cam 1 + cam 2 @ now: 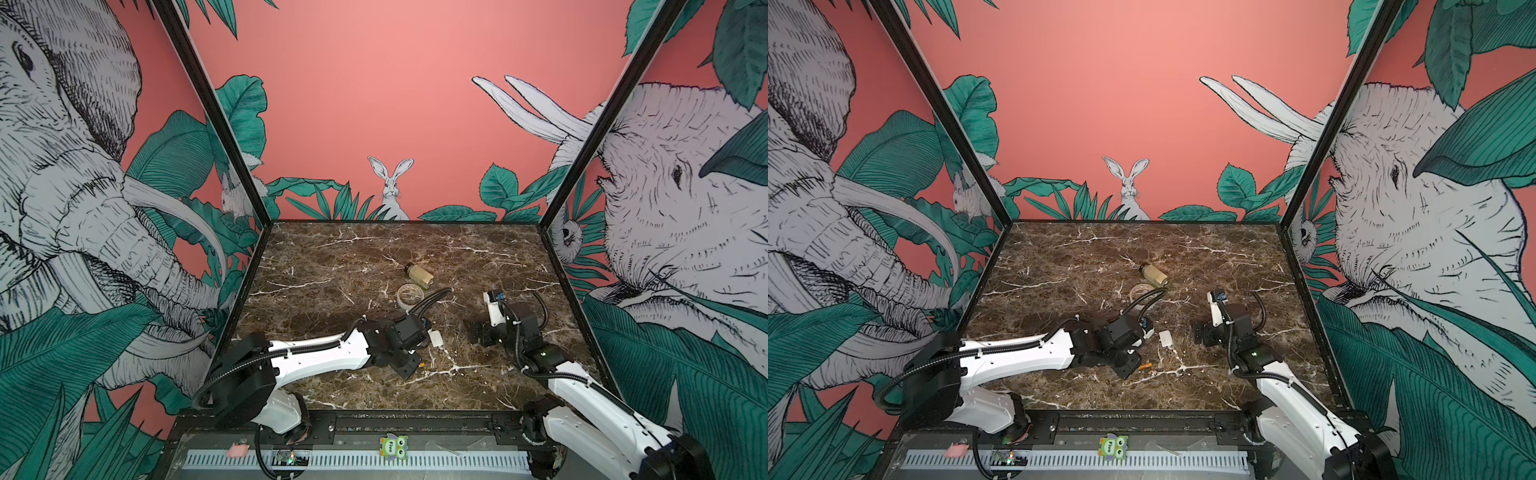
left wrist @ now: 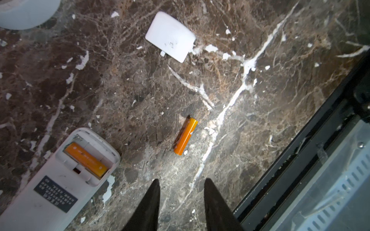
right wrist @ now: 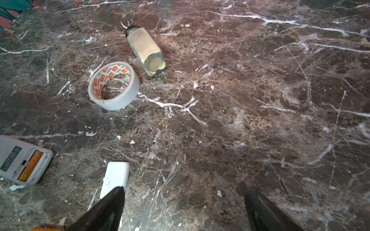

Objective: Load the batteries into the remote control
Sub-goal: 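Lower the left gripper and grasp the orange battery on the table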

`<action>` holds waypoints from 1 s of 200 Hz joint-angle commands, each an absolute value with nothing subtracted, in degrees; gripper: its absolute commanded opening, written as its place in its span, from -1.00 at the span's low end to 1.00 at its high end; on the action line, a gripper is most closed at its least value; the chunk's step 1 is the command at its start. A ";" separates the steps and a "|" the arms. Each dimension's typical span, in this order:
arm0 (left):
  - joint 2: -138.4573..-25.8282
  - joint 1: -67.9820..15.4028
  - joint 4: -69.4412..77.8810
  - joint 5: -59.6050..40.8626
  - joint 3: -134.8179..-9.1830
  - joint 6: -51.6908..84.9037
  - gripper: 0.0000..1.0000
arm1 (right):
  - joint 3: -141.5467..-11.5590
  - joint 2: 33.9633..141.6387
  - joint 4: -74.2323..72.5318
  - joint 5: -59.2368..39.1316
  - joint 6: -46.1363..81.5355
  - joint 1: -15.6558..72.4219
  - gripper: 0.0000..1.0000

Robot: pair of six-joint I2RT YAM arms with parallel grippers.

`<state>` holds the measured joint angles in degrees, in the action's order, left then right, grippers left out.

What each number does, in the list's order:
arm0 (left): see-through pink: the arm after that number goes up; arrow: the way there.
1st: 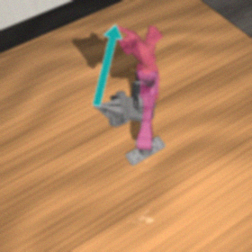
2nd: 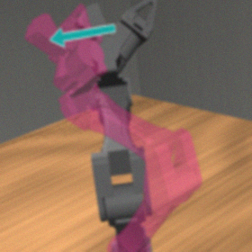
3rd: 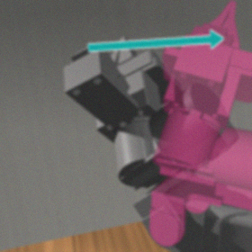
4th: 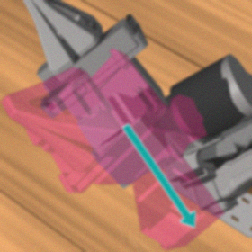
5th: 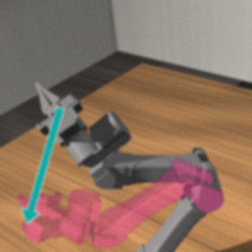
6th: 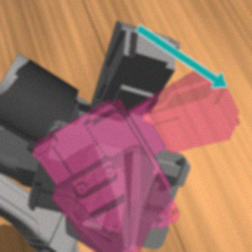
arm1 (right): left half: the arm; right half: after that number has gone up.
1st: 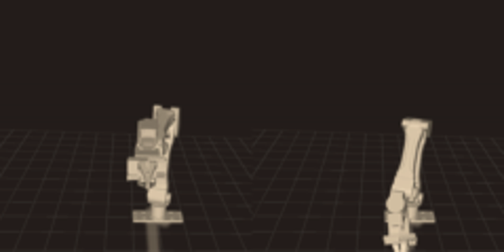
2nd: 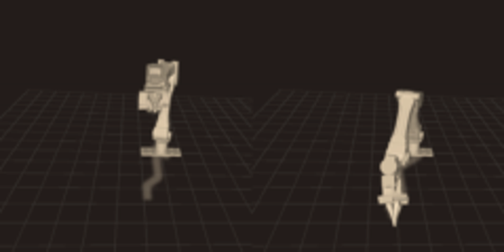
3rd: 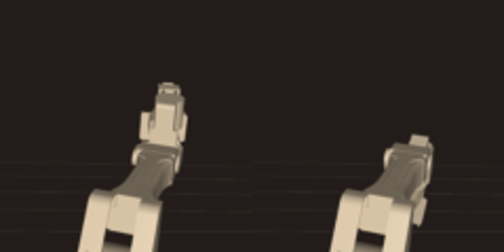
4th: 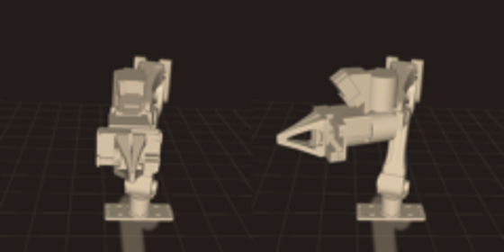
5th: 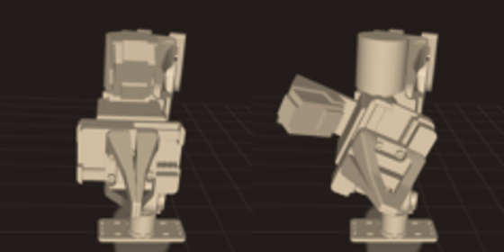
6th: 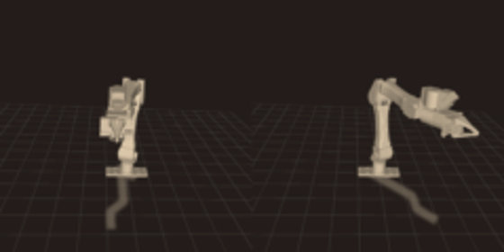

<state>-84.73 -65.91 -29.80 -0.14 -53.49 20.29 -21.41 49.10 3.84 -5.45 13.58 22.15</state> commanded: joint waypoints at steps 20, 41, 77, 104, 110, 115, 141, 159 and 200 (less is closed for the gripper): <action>-90.38 -67.14 -33.15 0.09 -59.06 17.56 -0.24 | -21.28 48.52 0.37 -8.66 14.48 20.83 0.84; -93.14 -67.48 -33.64 0.58 -60.57 16.99 -0.27 | -20.97 48.25 0.17 -8.87 14.37 20.52 0.84; -96.23 -68.13 -33.92 1.01 -62.46 16.70 -0.31 | -20.93 48.77 -0.18 -9.22 14.25 20.13 0.84; -98.60 -68.44 -34.79 1.29 -63.27 16.85 -0.35 | -20.81 49.04 -0.51 -9.46 14.18 19.78 0.84; -99.07 -68.47 -35.00 1.60 -63.33 17.02 -0.36 | -20.76 48.96 -0.52 -9.54 14.22 19.77 0.84; -99.49 -68.46 -35.14 1.95 -63.43 17.18 -0.37 | -20.68 48.89 -0.61 -9.52 14.24 19.78 0.84; -101.08 -68.44 -34.94 1.90 -63.71 17.66 -0.40 | -20.38 48.21 -0.67 -9.63 14.23 19.61 0.83; -101.77 -68.47 -34.85 2.31 -63.89 18.02 -0.44 | -20.19 47.66 -0.70 -9.63 14.20 19.52 0.84; -102.71 -68.47 -34.58 2.15 -63.82 18.56 -0.52 | -19.85 47.33 -0.98 -9.60 14.14 19.47 0.83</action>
<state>-102.54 -68.18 -33.12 1.50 -62.65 17.89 -20.51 47.92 1.43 -9.45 13.78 19.70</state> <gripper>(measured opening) 0.253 0.914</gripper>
